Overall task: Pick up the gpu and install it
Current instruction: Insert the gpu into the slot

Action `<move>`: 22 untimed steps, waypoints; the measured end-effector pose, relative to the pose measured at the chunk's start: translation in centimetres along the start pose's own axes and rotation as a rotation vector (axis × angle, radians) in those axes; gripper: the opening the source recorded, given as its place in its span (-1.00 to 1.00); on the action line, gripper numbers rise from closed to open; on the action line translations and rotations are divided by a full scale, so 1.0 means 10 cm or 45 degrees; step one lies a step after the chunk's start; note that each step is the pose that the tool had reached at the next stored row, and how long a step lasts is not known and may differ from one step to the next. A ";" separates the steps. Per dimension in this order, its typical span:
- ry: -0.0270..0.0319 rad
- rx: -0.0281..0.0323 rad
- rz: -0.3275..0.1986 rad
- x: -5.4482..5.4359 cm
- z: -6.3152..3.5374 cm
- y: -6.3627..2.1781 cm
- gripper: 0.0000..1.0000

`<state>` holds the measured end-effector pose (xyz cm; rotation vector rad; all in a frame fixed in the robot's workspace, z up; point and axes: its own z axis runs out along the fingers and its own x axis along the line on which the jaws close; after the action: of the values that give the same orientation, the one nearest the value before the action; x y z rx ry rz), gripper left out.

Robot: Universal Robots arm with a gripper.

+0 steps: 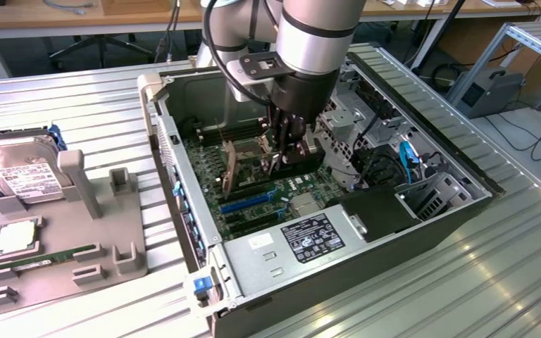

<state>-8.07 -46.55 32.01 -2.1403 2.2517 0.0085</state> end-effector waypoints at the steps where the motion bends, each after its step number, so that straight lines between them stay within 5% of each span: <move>1: 0.0000 0.0000 0.000 0.00 0.002 0.000 -0.47; 22: -0.0001 0.0000 0.000 0.01 0.044 0.021 -0.47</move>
<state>-8.28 -46.66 31.57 -2.1403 2.2516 0.0085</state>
